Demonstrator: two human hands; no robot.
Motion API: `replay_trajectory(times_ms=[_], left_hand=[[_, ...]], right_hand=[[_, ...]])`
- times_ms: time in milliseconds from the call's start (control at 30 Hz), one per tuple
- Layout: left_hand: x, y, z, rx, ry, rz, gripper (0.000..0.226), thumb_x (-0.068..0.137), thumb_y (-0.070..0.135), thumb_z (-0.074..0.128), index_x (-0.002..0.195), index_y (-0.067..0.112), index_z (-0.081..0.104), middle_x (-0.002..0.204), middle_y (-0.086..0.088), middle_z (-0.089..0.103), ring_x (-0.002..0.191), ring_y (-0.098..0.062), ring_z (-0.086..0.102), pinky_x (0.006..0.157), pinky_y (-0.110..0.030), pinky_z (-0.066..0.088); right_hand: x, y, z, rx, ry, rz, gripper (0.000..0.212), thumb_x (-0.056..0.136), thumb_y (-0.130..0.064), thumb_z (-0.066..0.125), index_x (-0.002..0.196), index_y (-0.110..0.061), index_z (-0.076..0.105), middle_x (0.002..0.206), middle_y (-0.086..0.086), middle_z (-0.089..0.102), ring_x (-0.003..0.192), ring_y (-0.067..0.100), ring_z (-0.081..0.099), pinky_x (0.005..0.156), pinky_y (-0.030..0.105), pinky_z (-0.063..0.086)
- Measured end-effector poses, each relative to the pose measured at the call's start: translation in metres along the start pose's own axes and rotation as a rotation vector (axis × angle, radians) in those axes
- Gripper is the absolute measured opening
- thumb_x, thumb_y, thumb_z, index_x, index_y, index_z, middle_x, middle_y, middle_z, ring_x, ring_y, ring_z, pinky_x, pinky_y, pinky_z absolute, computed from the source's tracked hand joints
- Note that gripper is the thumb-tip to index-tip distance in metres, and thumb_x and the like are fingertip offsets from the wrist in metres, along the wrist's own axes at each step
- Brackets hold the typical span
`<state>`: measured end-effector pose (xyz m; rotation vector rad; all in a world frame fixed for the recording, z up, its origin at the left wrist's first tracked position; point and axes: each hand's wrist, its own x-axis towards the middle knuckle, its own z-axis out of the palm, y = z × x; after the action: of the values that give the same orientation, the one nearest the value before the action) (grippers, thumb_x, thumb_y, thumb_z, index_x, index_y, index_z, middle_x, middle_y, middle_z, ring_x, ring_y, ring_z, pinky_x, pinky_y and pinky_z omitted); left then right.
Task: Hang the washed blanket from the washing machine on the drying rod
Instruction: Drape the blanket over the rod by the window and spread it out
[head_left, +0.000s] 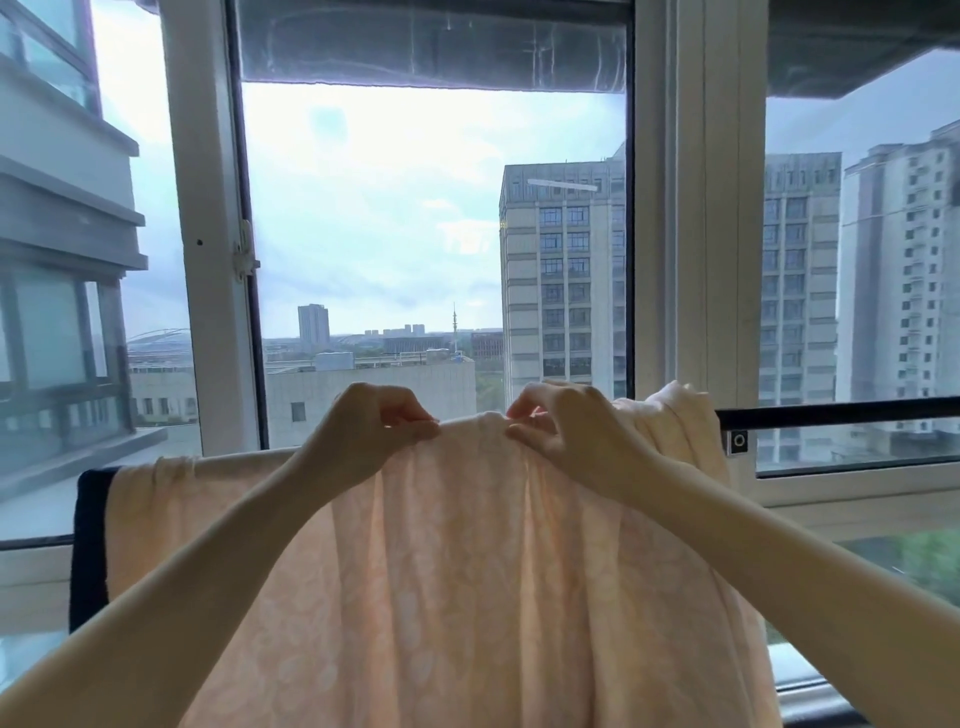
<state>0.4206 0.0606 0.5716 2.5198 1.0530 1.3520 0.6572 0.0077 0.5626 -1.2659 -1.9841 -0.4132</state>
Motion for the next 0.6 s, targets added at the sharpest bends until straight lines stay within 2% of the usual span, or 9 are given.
replay_trajectory(times_ms=[100, 233, 300, 400, 500, 533, 600], left_hand=[[0.001, 0.001, 0.003, 0.046, -0.005, -0.008, 0.006, 0.086, 0.020, 0.069, 0.082, 0.024, 0.069, 0.078, 0.015, 0.066, 0.073, 0.002, 0.063, 0.065, -0.011, 0.048], [0.003, 0.008, 0.015, 0.121, 0.006, 0.019, 0.005, 0.093, 0.019, 0.059, 0.091, 0.021, 0.063, 0.084, 0.016, 0.059, 0.077, 0.003, 0.057, 0.064, -0.010, 0.043], [0.006, 0.011, 0.020, 0.147, 0.049, 0.034, 0.007, 0.095, 0.019, 0.056, 0.096, 0.019, 0.063, 0.089, 0.013, 0.060, 0.079, -0.003, 0.058, 0.066, -0.011, 0.043], [0.014, 0.017, 0.025, 0.153, 0.118, 0.071, 0.009, 0.095, 0.020, 0.056, 0.097, 0.015, 0.064, 0.095, 0.004, 0.065, 0.084, -0.010, 0.060, 0.072, -0.021, 0.047], [0.023, 0.027, 0.030, 0.120, 0.159, 0.126, 0.005, 0.095, 0.017, 0.057, 0.093, 0.016, 0.062, 0.093, 0.003, 0.064, 0.083, -0.013, 0.061, 0.072, -0.027, 0.049], [0.026, 0.030, 0.033, 0.107, 0.168, 0.138, 0.005, 0.095, 0.016, 0.057, 0.093, 0.015, 0.062, 0.092, 0.003, 0.064, 0.081, -0.013, 0.060, 0.070, -0.025, 0.047], [0.031, 0.035, 0.041, 0.093, 0.181, 0.159, 0.006, 0.095, 0.015, 0.056, 0.096, 0.013, 0.061, 0.095, 0.001, 0.065, 0.080, -0.012, 0.059, 0.067, -0.020, 0.044]], right_hand=[[0.004, 0.001, 0.002, 0.001, 0.035, 0.033, 0.005, 0.089, -0.023, 0.066, 0.094, -0.021, 0.067, 0.089, -0.008, 0.071, 0.084, 0.007, 0.067, 0.079, 0.034, 0.056], [0.002, 0.002, -0.002, -0.070, 0.055, 0.077, 0.003, 0.092, -0.017, 0.059, 0.091, -0.017, 0.062, 0.082, -0.004, 0.068, 0.075, 0.013, 0.066, 0.073, 0.035, 0.056], [-0.001, 0.005, -0.006, -0.105, 0.059, 0.110, 0.006, 0.095, -0.018, 0.055, 0.091, -0.016, 0.057, 0.079, -0.002, 0.066, 0.070, 0.015, 0.064, 0.069, 0.034, 0.055], [-0.005, 0.013, -0.020, -0.155, 0.084, 0.173, 0.007, 0.098, -0.020, 0.051, 0.092, -0.016, 0.053, 0.077, -0.003, 0.062, 0.068, 0.014, 0.063, 0.061, 0.025, 0.047], [-0.015, 0.028, -0.033, -0.332, 0.078, 0.248, 0.008, 0.100, -0.024, 0.045, 0.092, -0.023, 0.047, 0.073, -0.012, 0.056, 0.056, 0.004, 0.054, 0.056, 0.012, 0.036], [-0.018, 0.034, -0.033, -0.401, 0.115, 0.270, 0.011, 0.100, -0.024, 0.044, 0.090, -0.028, 0.044, 0.067, -0.014, 0.055, 0.052, 0.003, 0.051, 0.061, 0.014, 0.040], [-0.021, 0.044, -0.033, -0.488, 0.170, 0.323, 0.020, 0.095, -0.021, 0.046, 0.082, -0.033, 0.038, 0.056, -0.013, 0.053, 0.048, 0.011, 0.053, 0.073, 0.034, 0.049]])
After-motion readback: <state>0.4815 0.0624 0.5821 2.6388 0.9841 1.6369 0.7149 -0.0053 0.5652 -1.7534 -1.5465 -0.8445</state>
